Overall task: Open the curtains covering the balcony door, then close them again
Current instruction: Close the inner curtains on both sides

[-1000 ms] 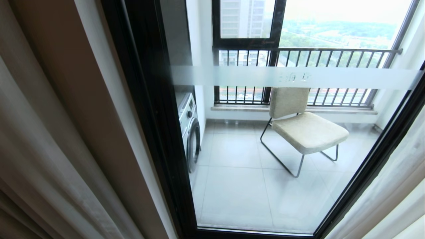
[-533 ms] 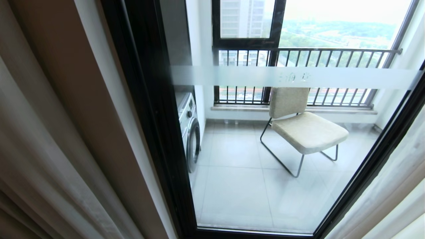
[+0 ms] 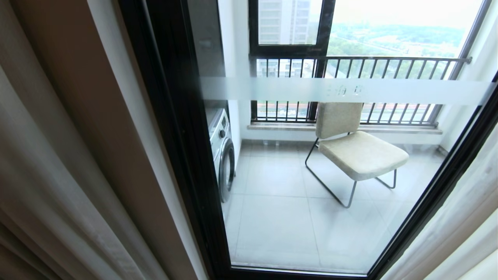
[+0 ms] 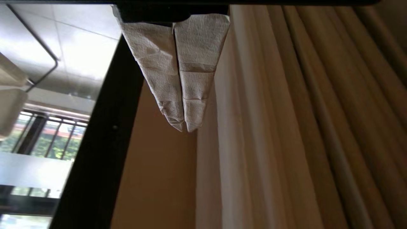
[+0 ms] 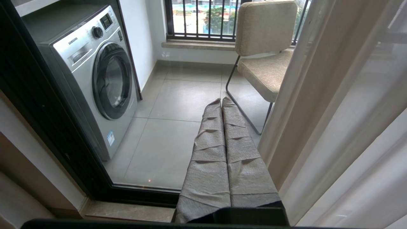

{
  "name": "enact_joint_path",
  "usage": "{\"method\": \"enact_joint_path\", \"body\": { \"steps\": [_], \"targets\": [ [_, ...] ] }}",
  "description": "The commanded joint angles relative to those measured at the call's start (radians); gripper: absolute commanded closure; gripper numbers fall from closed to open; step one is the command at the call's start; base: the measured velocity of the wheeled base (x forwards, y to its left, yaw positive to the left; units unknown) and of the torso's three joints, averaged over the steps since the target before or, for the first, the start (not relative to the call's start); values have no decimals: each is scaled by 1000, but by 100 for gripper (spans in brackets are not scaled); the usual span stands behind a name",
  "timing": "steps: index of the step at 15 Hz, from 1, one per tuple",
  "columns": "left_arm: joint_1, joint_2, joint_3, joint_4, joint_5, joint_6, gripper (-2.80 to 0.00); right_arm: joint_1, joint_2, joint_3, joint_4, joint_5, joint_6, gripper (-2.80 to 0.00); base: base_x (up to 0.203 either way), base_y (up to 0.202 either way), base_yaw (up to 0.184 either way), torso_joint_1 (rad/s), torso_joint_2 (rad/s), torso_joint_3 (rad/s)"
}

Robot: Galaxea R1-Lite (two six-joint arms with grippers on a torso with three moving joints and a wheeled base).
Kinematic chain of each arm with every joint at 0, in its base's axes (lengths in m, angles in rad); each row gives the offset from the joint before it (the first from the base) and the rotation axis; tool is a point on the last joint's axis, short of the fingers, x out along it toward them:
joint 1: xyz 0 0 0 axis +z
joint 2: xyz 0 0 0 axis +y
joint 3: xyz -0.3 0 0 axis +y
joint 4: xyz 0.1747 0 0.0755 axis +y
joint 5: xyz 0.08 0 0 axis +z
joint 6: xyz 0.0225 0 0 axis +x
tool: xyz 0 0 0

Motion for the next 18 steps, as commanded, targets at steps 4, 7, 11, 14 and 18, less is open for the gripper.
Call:
{"method": "enact_joint_path", "body": {
  "steps": [4, 7, 11, 14, 18],
  "targets": [
    [104, 375, -268, 0, 406, 22, 0, 0, 0, 0, 0, 0, -1, 0, 0, 0, 0, 0, 0, 0],
    [255, 526, -393, -17, 386, 13, 0, 0, 0, 0, 0, 0, -1, 0, 0, 0, 0, 0, 0, 0],
    [410, 623, -437, -51, 217, -5, -47, 0, 0, 0, 0, 0, -1, 0, 0, 0, 0, 0, 0, 0],
    [431, 675, -438, -89, 177, -24, -280, 0, 0, 0, 0, 0, -1, 0, 0, 0, 0, 0, 0, 0],
    [431, 689, -435, -106, 54, -73, -280, 0, 0, 0, 0, 0, -1, 0, 0, 0, 0, 0, 0, 0]
  ]
}}
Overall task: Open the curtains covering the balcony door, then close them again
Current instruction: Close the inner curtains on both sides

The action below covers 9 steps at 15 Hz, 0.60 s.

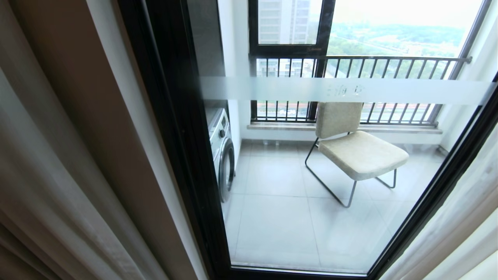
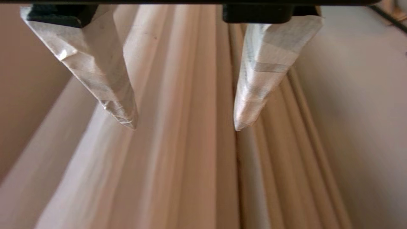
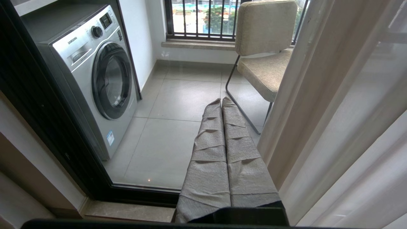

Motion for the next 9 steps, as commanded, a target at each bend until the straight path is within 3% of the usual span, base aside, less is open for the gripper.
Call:
{"method": "enact_joint_path", "body": {
  "steps": [1, 4, 9],
  "targets": [
    [1, 17, 0, -2, -74, -28, -280, 0, 0, 0, 0, 0, 0, 0, 0, 0, 0, 0, 0, 0],
    [1, 43, -6, -26, -203, -61, -280, 0, 0, 0, 0, 0, 0, 0, 0, 0, 0, 0, 0, 0],
    [2, 161, -20, -174, -286, -61, -280, 0, 0, 0, 0, 0, 0, 0, 0, 0, 0, 0, 0, 0]
  ]
}}
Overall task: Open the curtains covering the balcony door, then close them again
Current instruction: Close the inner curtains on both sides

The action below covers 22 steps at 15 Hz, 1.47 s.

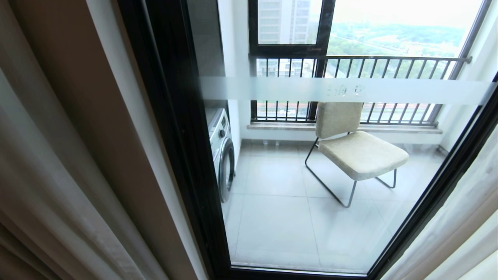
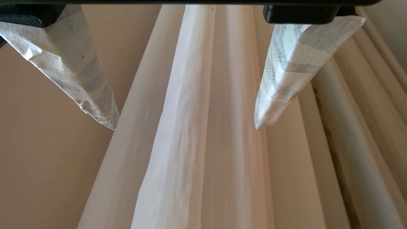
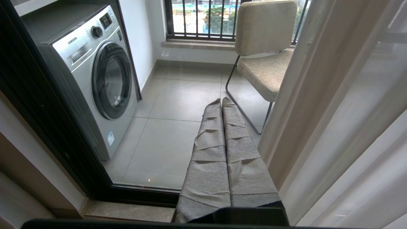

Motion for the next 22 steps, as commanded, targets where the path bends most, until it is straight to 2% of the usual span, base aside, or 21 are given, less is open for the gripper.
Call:
{"method": "enact_joint_path", "body": {
  "steps": [1, 6, 12, 15, 19, 22],
  "targets": [
    [1, 84, -10, -54, -4, 1, -280, 0, 0, 0, 0, 0, -1, 0, 0, 0, 0, 0, 0, 0],
    [26, 221, -86, -146, -16, 3, -280, 0, 0, 0, 0, 0, -1, 0, 0, 0, 0, 0, 0, 0],
    [26, 332, -153, -277, -133, 2, -280, 0, 0, 0, 0, 0, -1, 0, 0, 0, 0, 0, 0, 0],
    [26, 362, -173, -310, -166, 3, -280, 0, 0, 0, 0, 0, -1, 0, 0, 0, 0, 0, 0, 0],
    [24, 402, -176, -406, -187, 2, -280, 0, 0, 0, 0, 0, -1, 0, 0, 0, 0, 0, 0, 0],
    [22, 403, -174, -409, -189, 3, -280, 0, 0, 0, 0, 0, -1, 0, 0, 0, 0, 0, 0, 0]
  ]
}}
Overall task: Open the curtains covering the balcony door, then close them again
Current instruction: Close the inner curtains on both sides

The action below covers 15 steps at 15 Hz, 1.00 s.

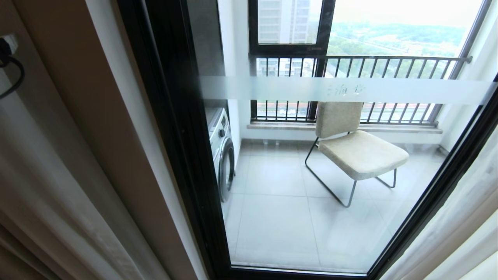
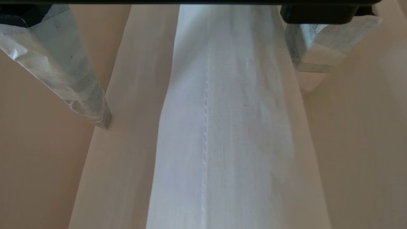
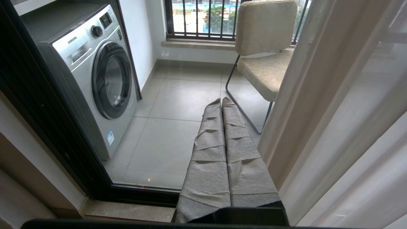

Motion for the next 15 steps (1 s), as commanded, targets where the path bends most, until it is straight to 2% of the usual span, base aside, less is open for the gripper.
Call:
{"method": "enact_joint_path", "body": {
  "steps": [1, 2, 15],
  "targets": [
    [0, 5, 1, -4, -1, -1, -212, 0, 0, 0, -1, 0, -1, 0, 0, 0, 0, 0, 0, 0],
    [-3, 3, 1, -4, 0, -1, 0, 0, 0, 0, -1, 0, -1, 0, 0, 0, 0, 0, 0, 0],
    [-32, -140, 35, -1, -29, -2, 0, 0, 0, 0, -1, 0, -1, 0, 0, 0, 0, 0, 0, 0]
  ]
}}
